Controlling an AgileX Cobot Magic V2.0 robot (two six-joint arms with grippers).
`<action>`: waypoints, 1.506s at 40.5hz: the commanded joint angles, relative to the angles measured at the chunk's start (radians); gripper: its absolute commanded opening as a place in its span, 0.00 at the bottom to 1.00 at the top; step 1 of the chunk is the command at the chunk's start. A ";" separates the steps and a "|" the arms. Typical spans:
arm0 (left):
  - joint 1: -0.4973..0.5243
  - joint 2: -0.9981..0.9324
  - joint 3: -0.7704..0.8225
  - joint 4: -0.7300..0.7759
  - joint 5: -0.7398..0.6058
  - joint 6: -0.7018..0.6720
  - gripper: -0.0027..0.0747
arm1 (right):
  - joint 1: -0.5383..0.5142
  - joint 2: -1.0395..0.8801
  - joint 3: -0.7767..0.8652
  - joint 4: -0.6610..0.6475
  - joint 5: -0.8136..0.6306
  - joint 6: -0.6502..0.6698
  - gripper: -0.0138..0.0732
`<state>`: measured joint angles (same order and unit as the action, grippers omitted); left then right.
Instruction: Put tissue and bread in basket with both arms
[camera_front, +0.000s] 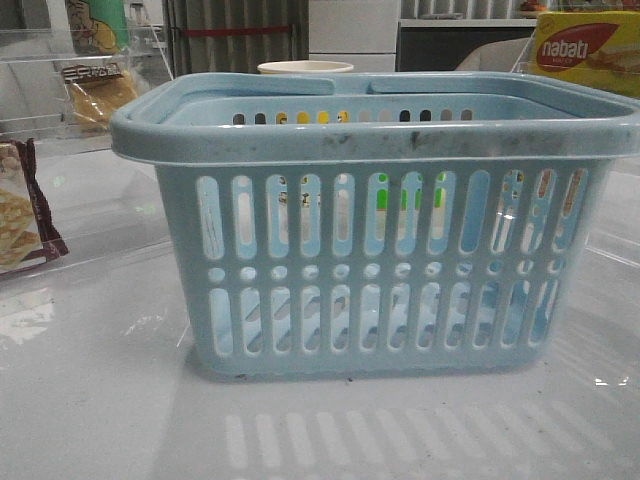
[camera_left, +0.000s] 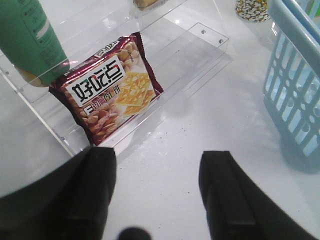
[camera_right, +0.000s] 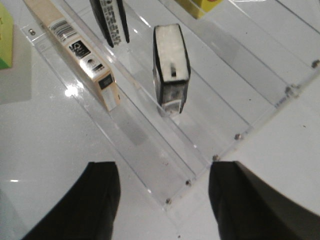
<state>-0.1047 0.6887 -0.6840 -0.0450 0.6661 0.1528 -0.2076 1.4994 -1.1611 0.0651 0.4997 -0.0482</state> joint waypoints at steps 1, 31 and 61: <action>0.001 0.002 -0.028 -0.010 -0.081 -0.012 0.60 | -0.006 0.049 -0.090 -0.002 -0.097 -0.003 0.74; 0.001 0.002 -0.028 -0.010 -0.081 -0.012 0.60 | 0.001 0.174 -0.142 0.057 -0.347 -0.003 0.37; 0.001 0.002 -0.028 -0.010 -0.081 -0.012 0.60 | 0.514 -0.252 -0.139 0.059 0.152 -0.019 0.37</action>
<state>-0.1047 0.6887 -0.6840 -0.0450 0.6661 0.1528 0.2367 1.2637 -1.2674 0.1159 0.6849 -0.0567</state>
